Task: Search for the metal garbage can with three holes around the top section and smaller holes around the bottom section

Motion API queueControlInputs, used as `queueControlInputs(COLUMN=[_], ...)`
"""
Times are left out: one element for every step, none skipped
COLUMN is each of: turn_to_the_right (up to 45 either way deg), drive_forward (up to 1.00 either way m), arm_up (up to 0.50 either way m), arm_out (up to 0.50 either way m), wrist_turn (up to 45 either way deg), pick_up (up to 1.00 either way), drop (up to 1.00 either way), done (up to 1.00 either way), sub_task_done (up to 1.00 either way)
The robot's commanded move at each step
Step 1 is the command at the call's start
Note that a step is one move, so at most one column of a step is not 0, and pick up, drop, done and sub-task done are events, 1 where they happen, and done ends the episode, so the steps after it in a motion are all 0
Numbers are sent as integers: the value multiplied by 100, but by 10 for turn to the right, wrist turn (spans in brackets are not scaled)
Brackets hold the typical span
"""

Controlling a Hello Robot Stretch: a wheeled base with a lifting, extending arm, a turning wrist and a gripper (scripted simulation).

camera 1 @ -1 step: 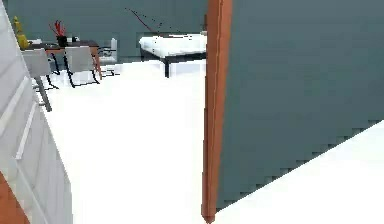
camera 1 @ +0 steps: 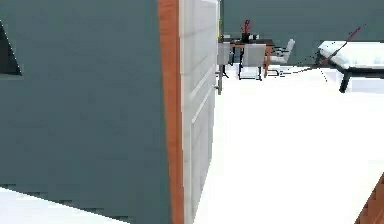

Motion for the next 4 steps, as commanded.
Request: queueControlInputs(turn_to_the_right=[-450, -450, 0, -30], drive_forward=[0, 0, 100, 0], arm_up=[0, 0, 0, 0], arm_out=[0, 0, 0, 0], wrist_turn=[0, 0, 0, 0], pick_up=[0, 0, 0, 0], drop=[0, 0, 0, 0], done=[0, 0, 0, 0], sub_task_done=[0, 0, 0, 0])
